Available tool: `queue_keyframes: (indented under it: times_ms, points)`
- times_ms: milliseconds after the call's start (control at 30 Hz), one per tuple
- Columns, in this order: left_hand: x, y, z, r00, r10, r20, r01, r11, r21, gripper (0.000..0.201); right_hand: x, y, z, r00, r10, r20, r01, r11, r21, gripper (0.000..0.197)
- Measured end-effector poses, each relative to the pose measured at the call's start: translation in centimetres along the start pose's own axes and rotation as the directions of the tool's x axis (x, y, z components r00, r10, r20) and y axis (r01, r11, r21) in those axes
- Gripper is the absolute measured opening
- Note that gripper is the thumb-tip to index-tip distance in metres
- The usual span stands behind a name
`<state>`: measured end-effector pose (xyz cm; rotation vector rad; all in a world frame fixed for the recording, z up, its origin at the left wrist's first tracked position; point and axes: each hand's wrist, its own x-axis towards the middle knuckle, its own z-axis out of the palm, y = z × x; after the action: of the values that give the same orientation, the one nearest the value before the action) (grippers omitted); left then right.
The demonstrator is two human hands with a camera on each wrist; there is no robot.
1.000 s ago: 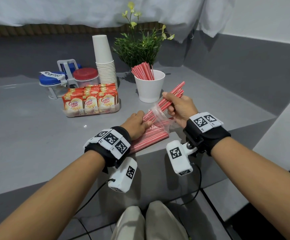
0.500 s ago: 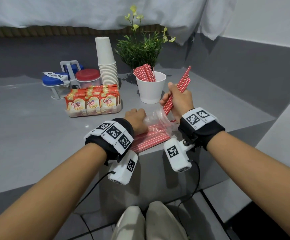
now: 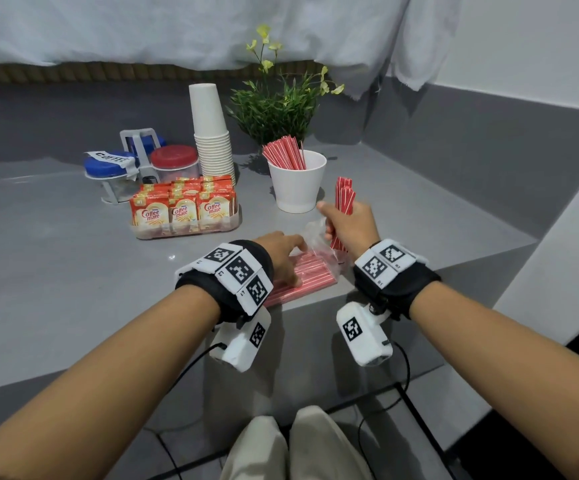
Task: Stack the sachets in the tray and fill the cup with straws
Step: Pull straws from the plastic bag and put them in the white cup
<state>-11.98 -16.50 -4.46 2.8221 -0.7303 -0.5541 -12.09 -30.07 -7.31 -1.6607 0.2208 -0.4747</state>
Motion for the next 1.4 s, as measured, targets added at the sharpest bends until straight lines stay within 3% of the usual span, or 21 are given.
queue_keyframes:
  times_ms: [200,367,600,767,833,900,1000,1200,1300,1400]
  points:
    - [0.6,-0.3,-1.5,0.999,-0.032,-0.014,0.032,0.999,-0.035,0.057,1.1,-0.8,0.0,1.0,-0.013,-0.007,0.013,0.999,0.047,0.029]
    - [1.7,-0.8,-5.4,0.986,-0.052,-0.161,0.035,0.994,-0.108,0.053,3.6,-3.4,0.3,0.995,-0.102,0.002,0.102,0.991,0.087,0.03]
    - [4.1,-2.2,-11.2,0.931,-0.082,-0.357,0.004,0.977,-0.215,0.037,8.3,-7.5,1.3,0.975,-0.221,0.025,0.217,0.971,0.098,0.036]
    - [6.0,-3.4,-14.5,0.916,-0.12,-0.383,0.018,0.965,-0.26,0.033,12.1,-10.7,2.3,0.957,-0.288,0.015,0.285,0.952,0.107,0.036]
    - [7.3,-3.9,-15.3,0.914,-0.136,-0.383,0.028,0.961,-0.274,0.016,13.6,-11.1,2.9,0.954,-0.3,0.01,0.297,0.947,0.123,0.038]
    - [8.7,-4.1,-15.7,0.915,-0.155,-0.371,0.039,0.953,-0.301,0.022,15.0,-10.8,3.8,0.956,-0.294,0.018,0.29,0.95,0.119,0.043]
    - [10.7,-4.3,-15.5,0.925,-0.18,-0.336,0.07,0.946,-0.315,0.019,16.7,-9.1,5.1,0.953,-0.299,0.046,0.3,0.954,-0.009,0.051]
    - [15.0,-5.3,-13.6,0.917,-0.254,-0.308,0.181,0.952,-0.246,0.059,18.6,-4.2,6.8,0.971,-0.228,0.077,0.239,0.948,-0.209,0.052]
    - [16.2,-6.0,-13.3,0.911,-0.294,-0.29,0.191,0.922,-0.336,0.054,18.8,-2.4,6.6,0.967,-0.22,0.126,0.252,0.889,-0.383,0.048]
    - [18.0,-6.8,-13.2,0.869,-0.325,-0.373,0.168,0.903,-0.396,0.045,19.0,-1.5,6.4,0.956,-0.22,0.194,0.291,0.794,-0.534,0.046]
